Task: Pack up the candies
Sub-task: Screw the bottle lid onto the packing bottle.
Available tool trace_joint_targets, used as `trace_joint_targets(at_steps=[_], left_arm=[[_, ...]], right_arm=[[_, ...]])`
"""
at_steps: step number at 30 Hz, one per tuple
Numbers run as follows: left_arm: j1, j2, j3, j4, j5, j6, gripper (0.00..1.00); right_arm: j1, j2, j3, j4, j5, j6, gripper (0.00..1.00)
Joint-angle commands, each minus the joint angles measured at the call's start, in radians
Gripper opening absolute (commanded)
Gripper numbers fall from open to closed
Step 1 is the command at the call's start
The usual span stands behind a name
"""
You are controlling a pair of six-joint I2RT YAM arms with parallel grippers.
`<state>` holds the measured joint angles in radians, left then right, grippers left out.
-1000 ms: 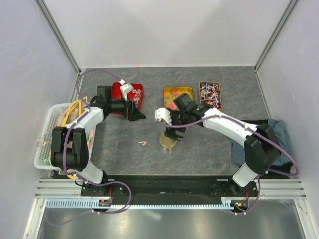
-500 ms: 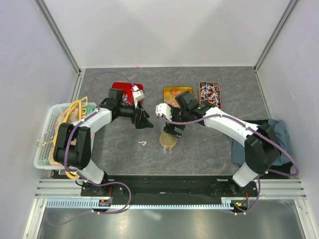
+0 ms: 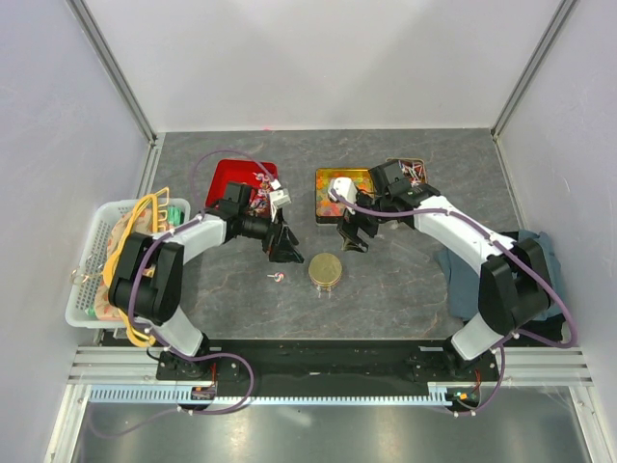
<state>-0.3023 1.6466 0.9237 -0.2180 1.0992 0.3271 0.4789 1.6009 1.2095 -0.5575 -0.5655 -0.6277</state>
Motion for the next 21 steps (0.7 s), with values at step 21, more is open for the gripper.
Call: trace_joint_targets(at_steps=[21], left_arm=[[-0.213,-0.073,-0.64,1.336,-0.315,-0.183,1.0]], right_arm=[[-0.002,-0.059,0.047,-0.022,-0.037,-0.013,0.98]])
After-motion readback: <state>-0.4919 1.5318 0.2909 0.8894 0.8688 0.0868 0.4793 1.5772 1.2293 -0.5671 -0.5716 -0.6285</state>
